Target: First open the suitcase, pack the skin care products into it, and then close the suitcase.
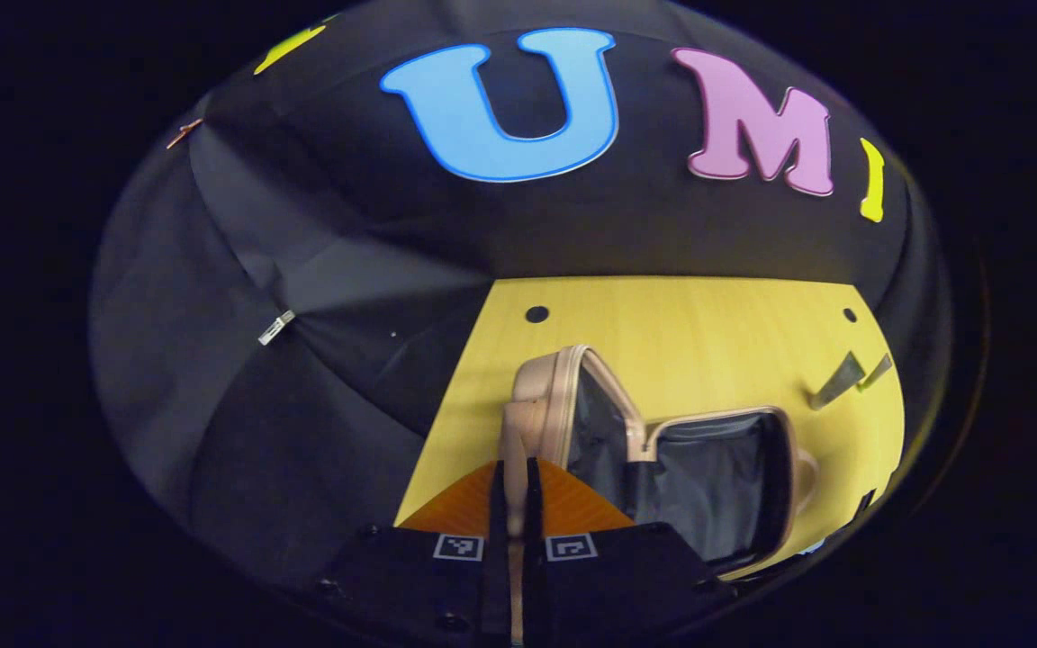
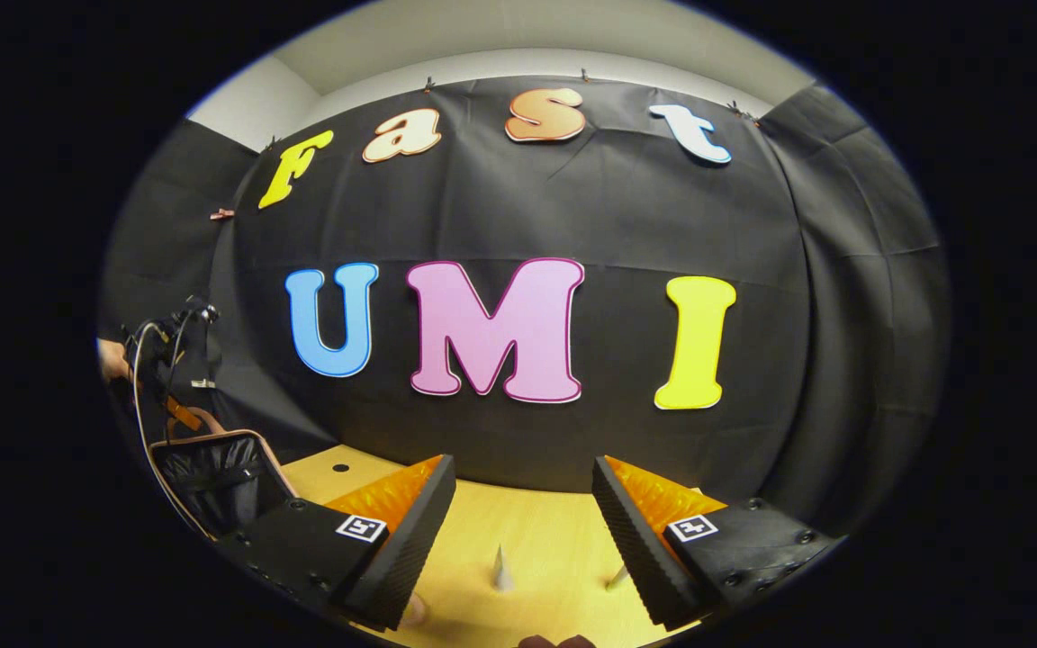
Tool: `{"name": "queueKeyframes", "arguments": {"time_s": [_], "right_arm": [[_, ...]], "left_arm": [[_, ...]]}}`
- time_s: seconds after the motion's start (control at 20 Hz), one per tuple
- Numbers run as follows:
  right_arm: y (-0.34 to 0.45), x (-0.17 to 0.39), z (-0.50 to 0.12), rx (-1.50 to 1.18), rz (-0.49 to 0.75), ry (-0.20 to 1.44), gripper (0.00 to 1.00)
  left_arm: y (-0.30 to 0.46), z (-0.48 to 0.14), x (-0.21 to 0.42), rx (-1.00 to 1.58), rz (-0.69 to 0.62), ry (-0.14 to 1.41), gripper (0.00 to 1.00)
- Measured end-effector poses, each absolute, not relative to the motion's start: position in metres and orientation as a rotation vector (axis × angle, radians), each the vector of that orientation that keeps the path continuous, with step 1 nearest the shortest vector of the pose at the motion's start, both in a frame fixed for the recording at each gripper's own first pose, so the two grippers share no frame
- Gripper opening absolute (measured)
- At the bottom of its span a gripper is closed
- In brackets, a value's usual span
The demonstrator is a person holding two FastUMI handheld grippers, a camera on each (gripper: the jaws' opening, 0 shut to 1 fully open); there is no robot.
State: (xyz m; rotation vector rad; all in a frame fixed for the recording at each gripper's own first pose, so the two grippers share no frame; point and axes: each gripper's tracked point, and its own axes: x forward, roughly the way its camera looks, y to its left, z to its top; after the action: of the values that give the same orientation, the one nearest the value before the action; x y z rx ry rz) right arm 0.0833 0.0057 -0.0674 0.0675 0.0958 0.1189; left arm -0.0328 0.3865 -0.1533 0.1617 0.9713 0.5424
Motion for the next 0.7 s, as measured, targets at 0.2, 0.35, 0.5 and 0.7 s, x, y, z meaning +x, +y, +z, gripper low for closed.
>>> {"name": "queueKeyframes", "arguments": {"time_s": [0.2, 0.35, 0.5, 0.7], "right_arm": [[0.022, 0.085, -0.077, 0.022, 0.082, 0.150, 0.96], [0.029, 0.082, -0.088, -0.005, 0.037, 0.206, 0.96], [0.046, 0.081, -0.096, 0.001, 0.034, 0.245, 0.96], [0.059, 0.087, -0.096, -0.003, 0.039, 0.248, 0.96]], "left_arm": [[0.480, -0.228, -0.054, 0.066, 0.581, 1.046, 0.10], [0.526, -0.290, -0.070, -0.014, 0.571, 1.115, 0.10], [0.546, -0.339, -0.078, -0.120, 0.578, 1.140, 0.10], [0.555, -0.359, -0.087, -0.172, 0.612, 1.117, 0.20]]}}
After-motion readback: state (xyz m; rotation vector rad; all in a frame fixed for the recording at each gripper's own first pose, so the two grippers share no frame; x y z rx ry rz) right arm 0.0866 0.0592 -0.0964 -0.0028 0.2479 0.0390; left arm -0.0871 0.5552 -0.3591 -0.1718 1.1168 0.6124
